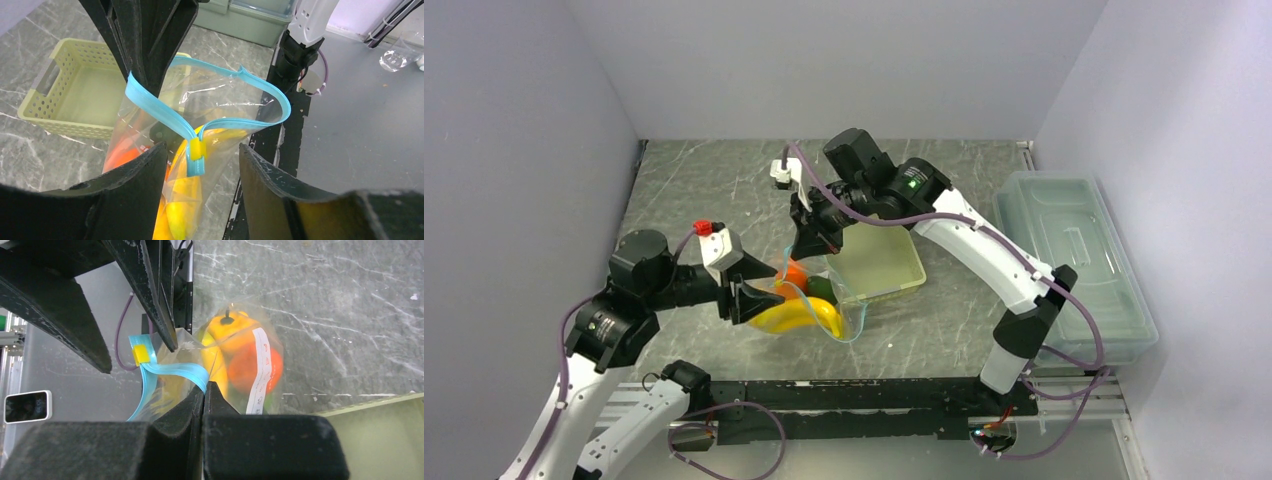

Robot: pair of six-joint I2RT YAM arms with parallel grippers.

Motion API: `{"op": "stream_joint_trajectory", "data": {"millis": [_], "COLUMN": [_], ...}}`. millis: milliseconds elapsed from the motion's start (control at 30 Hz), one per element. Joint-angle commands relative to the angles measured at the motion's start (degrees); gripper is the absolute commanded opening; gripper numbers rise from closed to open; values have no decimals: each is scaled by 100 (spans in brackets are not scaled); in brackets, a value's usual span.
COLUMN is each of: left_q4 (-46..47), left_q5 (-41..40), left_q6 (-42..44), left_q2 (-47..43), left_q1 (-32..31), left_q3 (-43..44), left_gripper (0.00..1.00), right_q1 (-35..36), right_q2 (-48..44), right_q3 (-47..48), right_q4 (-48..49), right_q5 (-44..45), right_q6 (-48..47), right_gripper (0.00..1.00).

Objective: Place the food in the zip-top bag and seal the zipper
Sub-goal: Zip the zipper food storage bag.

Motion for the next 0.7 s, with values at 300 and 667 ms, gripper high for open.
{"op": "stream_joint_trajectory", "data": {"millis": [300,667], "left_q4": [504,816], "left_q5": [94,-121], "left_q6": [783,663], "left_q2": [238,346], "left_q1": [-59,-59], "left_q3": [-148,18], "left_gripper": [19,0], "right_q1": [-166,-271], "right_q2": [-54,-230], "right_q3": [222,-170], "right_q4": [520,681], "right_q5": [-520,-418], "right_q6": [356,401], "right_gripper": [0,0]}}
